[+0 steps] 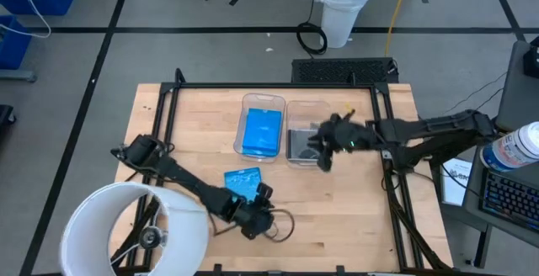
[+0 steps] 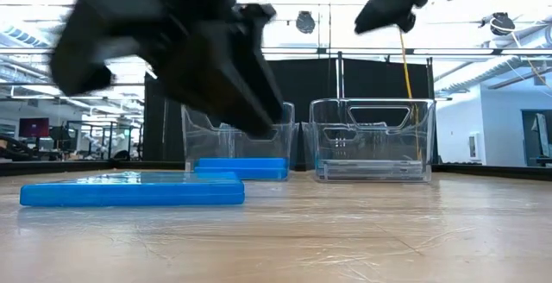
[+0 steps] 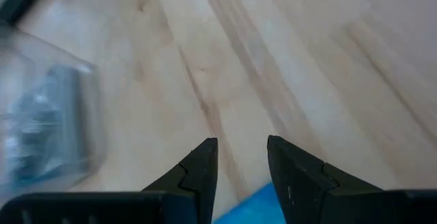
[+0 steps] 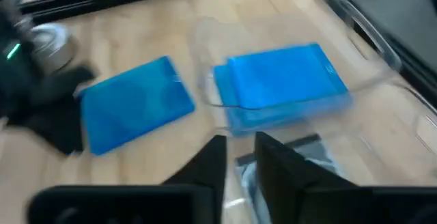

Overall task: Pick & place jewel cases by type
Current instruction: Put the blue CD case into the left transparent bin

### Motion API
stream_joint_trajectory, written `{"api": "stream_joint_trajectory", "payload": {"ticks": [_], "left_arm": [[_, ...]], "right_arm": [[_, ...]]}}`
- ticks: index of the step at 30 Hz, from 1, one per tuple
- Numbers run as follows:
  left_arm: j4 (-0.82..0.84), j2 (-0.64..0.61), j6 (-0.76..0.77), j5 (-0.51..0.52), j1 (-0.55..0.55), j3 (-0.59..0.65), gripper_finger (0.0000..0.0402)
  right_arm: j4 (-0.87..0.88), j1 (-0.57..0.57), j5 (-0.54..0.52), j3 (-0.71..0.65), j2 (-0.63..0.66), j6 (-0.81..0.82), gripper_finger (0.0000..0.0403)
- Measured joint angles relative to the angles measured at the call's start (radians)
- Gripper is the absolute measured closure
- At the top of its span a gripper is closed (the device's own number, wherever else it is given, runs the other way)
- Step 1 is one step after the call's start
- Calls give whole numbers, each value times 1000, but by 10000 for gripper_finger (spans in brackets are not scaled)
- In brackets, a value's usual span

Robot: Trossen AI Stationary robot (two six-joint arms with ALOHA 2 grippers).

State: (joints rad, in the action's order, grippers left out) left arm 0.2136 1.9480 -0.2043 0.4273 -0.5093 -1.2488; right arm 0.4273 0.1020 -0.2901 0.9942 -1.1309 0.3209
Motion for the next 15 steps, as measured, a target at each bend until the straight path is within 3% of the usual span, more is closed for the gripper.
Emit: {"api": "stream_joint_trajectory", "payload": {"ticks": [4,10,15], "left_arm": [[101,-42,3,69,-66,0,268],[144,-52,105,68,-90,0,268],[158,-51,180,61,-44,0,268]], "right_arm": [[-9,210,-153,-4,-1,-4,393],[-118,444,-395,-77,-45,57,401],[-214,531,-443,-146,-95,103,402]]}}
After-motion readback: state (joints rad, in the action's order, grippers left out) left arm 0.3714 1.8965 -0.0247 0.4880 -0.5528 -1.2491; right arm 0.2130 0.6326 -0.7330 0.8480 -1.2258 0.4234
